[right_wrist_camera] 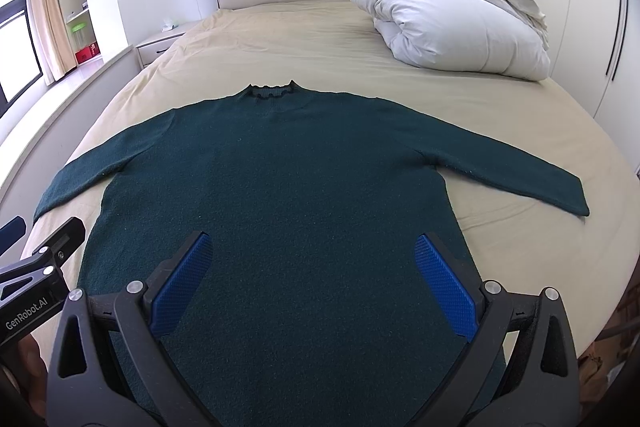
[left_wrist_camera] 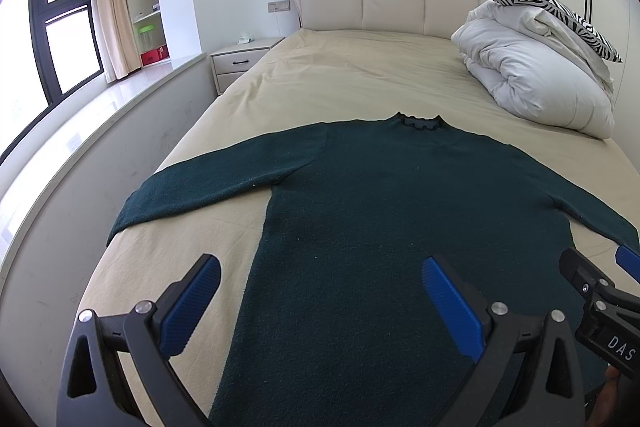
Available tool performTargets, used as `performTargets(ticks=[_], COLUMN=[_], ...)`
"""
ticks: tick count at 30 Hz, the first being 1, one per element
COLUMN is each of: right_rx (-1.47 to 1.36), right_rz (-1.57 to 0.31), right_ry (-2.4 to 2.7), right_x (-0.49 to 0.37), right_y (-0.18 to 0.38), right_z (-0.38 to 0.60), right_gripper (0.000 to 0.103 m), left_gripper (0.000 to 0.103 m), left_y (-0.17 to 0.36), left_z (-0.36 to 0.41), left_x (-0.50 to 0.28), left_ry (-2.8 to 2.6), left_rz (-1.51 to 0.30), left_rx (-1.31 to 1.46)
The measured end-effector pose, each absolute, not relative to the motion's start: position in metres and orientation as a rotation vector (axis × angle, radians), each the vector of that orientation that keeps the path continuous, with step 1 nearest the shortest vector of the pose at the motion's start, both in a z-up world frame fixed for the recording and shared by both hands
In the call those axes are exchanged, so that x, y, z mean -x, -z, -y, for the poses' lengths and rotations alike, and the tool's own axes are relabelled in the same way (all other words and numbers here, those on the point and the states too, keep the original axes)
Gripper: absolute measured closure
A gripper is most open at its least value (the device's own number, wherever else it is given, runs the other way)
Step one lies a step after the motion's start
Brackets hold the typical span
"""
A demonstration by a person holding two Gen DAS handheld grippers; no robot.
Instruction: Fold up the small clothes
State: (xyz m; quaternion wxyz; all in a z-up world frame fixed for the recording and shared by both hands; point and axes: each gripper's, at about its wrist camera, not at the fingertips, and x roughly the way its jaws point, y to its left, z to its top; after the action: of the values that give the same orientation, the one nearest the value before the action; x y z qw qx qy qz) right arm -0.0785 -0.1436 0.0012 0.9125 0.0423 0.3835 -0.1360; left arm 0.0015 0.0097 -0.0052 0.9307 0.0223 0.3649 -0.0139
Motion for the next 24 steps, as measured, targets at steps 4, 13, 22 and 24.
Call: performTargets(ticks=[4,13,22,24], right_rx=[-0.089,-0.089,-0.089,-0.090], right_rz=[-0.790,-0.791,-0.792,-0.793], right_ry=[0.279,0.280,0.278,0.279], right_x=[0.0782,0.0779,0.0778,0.0778], right_y=[0.0001,0.0003,0.0009,0.0007], right_z=[0.1437,0.1436,0.1427,0.1430], right_gripper=[0.000,0.000,0.000,0.000], left_gripper=[0.000,0.000,0.000,0.000], left_y=[0.0056,0.0054,0.0047,0.0047], left_z=[-0.0105,-0.0100,-0.0088,-0.0090], left_x=[-0.0016,-0.0020,-0.0020,-0.0021], left_ry=[0.029,0.029,0.028,0.027], left_rz=[-0.747,-0.748,-0.749,-0.749], left_rx=[-0.046,-0.046,-0.047,-0.046])
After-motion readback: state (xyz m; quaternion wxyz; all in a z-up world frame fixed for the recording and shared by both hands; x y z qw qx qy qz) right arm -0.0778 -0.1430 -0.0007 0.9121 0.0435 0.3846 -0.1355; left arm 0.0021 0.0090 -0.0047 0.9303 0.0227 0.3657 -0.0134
